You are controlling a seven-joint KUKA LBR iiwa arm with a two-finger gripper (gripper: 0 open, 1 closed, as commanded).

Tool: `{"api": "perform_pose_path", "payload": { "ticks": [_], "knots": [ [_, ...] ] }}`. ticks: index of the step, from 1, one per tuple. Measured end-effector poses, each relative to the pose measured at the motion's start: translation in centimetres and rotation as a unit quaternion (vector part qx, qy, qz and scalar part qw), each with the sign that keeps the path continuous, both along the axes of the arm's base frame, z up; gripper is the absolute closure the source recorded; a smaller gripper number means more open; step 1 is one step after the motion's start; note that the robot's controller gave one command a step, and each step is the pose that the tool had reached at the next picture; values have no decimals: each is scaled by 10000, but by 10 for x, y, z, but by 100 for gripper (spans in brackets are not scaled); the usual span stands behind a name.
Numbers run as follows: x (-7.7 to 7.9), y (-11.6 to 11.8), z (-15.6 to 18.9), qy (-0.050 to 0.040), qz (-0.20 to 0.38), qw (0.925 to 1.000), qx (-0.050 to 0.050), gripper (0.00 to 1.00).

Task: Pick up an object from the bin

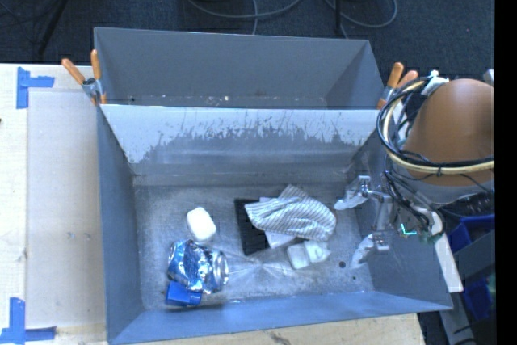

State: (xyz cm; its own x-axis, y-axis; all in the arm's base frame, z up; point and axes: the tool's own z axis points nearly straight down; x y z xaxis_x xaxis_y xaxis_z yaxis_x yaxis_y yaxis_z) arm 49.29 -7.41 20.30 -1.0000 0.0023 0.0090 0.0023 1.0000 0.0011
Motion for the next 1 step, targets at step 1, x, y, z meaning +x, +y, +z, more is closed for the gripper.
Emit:
{"api": "perform_pose_path", "payload": {
  "ticks": [1],
  "knots": [
    [2,0,3,-36,12,10000,-5,0]
  ]
}}
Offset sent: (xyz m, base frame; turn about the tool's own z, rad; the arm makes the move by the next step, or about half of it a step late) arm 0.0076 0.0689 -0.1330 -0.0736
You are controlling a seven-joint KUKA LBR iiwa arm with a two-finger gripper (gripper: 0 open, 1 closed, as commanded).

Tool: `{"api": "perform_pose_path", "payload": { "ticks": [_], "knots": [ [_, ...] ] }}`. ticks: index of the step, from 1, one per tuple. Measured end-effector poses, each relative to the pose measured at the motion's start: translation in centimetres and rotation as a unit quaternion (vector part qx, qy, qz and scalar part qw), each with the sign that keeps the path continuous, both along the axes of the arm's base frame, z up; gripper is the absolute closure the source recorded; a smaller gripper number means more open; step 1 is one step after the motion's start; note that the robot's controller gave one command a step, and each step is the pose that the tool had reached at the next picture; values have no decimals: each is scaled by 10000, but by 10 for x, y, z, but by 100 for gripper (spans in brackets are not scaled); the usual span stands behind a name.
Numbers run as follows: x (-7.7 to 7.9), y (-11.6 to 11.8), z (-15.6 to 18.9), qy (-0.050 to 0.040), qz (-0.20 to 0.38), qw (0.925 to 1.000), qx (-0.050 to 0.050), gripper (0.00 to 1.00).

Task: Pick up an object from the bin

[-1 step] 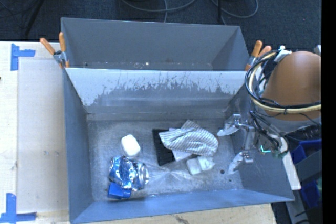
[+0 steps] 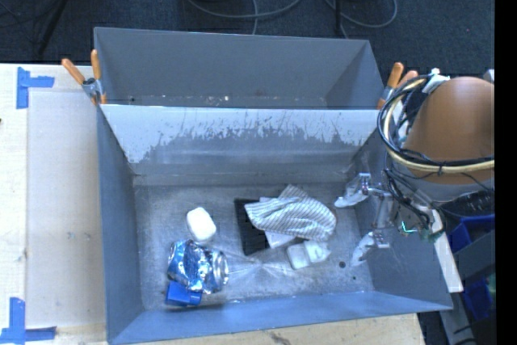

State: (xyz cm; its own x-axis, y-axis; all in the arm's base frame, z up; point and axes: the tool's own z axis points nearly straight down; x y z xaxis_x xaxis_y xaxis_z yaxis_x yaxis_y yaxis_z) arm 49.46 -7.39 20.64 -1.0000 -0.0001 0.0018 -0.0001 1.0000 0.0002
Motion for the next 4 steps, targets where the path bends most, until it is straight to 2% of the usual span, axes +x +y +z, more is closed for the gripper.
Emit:
{"api": "perform_pose_path", "payload": {
  "ticks": [1,3,4],
  "knots": [
    [14,63,-116,-20,352,9994,-39,100],
    [12,61,-115,-49,360,9993,-23,100],
    [7,64,-126,-35,369,9993,-3,0]
  ]
}}
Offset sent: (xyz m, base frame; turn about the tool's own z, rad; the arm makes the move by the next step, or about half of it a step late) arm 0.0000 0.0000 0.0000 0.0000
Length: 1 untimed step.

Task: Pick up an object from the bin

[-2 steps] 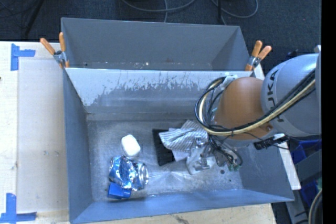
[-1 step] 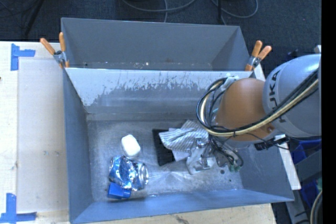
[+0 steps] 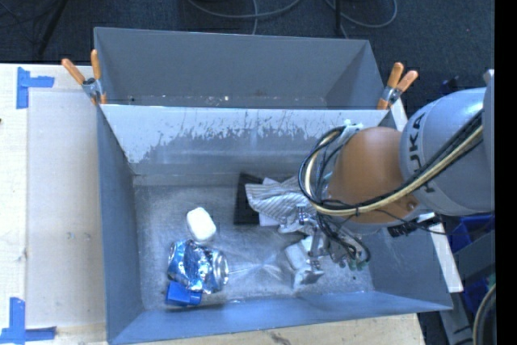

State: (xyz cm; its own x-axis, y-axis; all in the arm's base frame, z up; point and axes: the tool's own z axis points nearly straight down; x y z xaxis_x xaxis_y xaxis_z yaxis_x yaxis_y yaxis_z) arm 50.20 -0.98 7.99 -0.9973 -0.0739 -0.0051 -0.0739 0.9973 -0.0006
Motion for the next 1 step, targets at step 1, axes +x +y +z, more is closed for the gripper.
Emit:
{"api": "perform_pose_path", "payload": {
  "ticks": [1],
  "knots": [
    [0,0,0,3,-2,10000,0,0]
  ]
}}
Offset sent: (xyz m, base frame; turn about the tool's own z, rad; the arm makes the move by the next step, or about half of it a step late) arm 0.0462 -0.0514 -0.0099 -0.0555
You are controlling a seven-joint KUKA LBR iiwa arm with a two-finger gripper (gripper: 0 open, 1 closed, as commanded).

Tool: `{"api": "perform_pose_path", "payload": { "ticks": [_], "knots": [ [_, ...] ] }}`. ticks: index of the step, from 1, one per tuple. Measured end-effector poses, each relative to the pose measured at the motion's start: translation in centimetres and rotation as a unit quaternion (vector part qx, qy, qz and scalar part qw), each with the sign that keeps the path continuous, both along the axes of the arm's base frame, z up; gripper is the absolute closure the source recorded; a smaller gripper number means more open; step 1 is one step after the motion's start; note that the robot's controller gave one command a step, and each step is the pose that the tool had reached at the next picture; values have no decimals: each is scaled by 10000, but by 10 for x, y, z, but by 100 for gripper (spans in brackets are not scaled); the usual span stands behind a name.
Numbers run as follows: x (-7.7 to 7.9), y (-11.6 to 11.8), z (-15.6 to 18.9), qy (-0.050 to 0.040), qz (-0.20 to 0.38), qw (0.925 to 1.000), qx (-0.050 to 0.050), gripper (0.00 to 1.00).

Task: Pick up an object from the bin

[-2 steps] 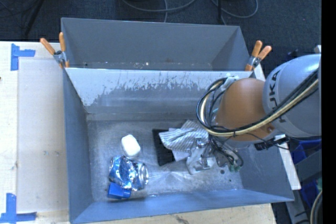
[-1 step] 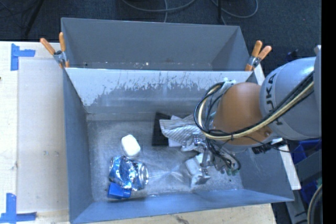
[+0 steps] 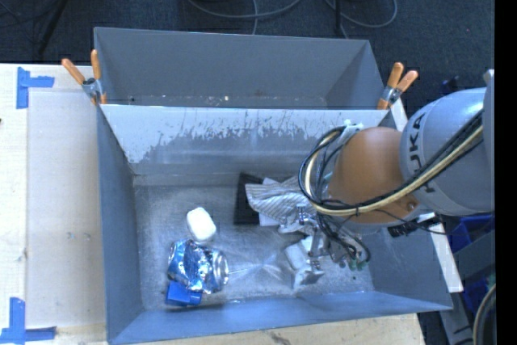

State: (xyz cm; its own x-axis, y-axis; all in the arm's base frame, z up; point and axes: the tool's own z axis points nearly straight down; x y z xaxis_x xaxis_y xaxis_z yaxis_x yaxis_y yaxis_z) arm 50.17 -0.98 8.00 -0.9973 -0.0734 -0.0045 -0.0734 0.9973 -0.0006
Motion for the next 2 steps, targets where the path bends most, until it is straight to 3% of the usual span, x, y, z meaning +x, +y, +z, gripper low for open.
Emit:
{"api": "perform_pose_path", "payload": {
  "ticks": [1,2],
  "knots": [
    [55,-43,1,-71,316,9995,59,100],
    [55,-43,1,-72,317,9995,57,100]
  ]
}}
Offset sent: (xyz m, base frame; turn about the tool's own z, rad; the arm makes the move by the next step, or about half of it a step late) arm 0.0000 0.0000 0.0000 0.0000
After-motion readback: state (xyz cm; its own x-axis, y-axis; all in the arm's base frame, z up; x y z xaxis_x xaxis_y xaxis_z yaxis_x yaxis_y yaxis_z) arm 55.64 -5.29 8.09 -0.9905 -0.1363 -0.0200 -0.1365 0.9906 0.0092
